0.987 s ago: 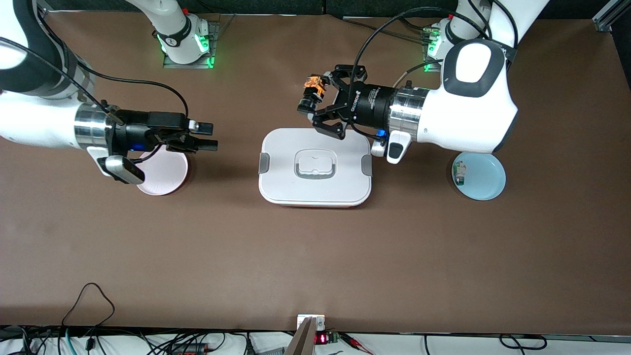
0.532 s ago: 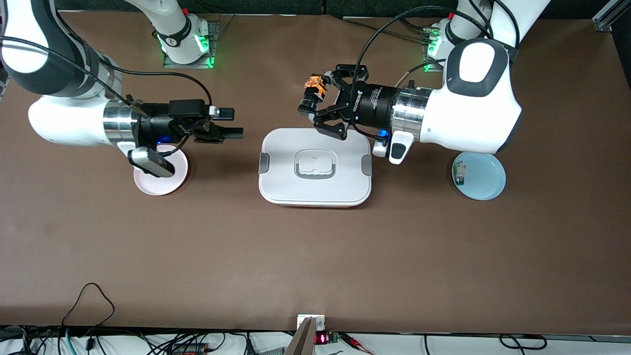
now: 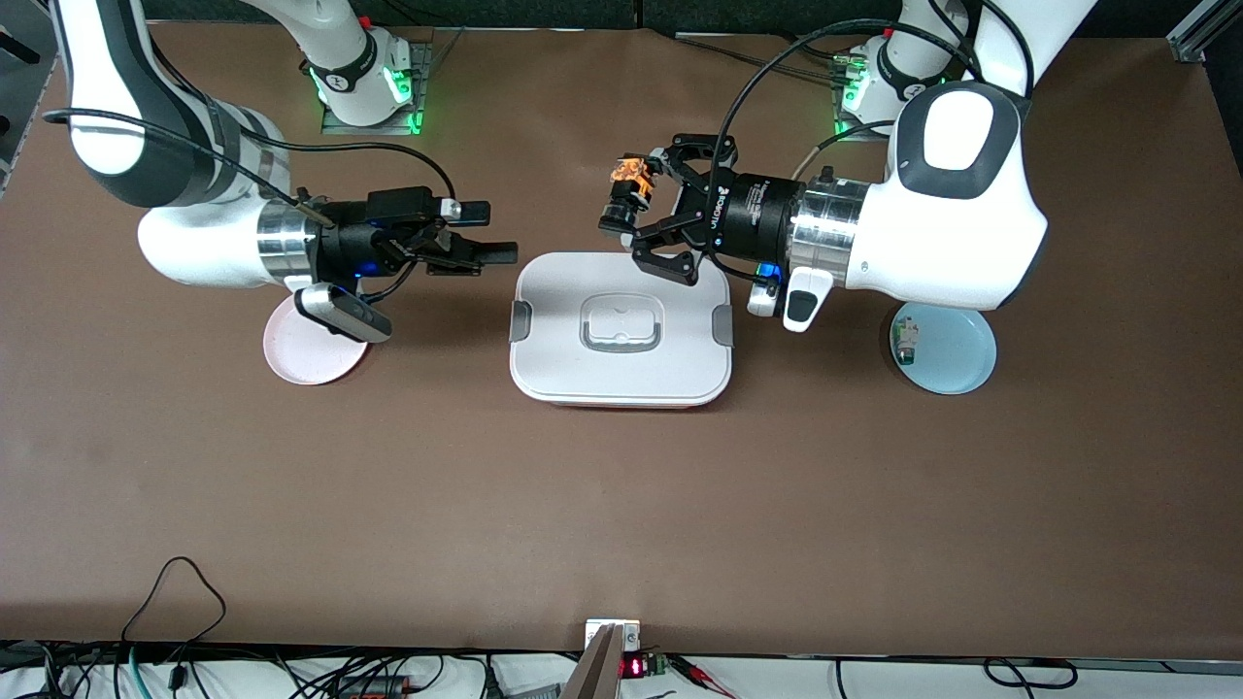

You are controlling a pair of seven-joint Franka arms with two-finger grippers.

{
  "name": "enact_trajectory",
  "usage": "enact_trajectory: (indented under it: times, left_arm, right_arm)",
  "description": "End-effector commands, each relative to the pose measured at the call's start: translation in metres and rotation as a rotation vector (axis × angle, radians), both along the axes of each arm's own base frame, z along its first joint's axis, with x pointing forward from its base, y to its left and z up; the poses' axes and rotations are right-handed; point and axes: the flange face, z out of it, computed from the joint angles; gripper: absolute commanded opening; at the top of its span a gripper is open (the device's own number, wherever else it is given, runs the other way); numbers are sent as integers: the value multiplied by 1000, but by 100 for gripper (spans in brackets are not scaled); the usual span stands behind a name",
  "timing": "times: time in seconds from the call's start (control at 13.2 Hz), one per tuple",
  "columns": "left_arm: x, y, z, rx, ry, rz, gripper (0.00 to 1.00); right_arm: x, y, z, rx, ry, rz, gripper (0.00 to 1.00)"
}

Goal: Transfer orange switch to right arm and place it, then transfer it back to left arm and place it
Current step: 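Move the right gripper toward the switch held by the left gripper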

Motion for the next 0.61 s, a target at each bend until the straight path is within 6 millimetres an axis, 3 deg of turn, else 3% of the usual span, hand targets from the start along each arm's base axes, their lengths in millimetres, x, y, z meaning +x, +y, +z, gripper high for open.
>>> enact_trajectory:
  times: [0.0,0.23,0.53]
  left_arm:
    - [3,-1,7,-28,22,-1,15]
    - [3,-1,6,-28,23,-1,15]
    - [3,-1,7,-28,22,-1,15]
  right_arm:
    - [-13,39,-11,82,18,-31,100]
    - [-17,55,-27,59,4,-51,100]
    - [-24,74,-23,121,42,-74,100]
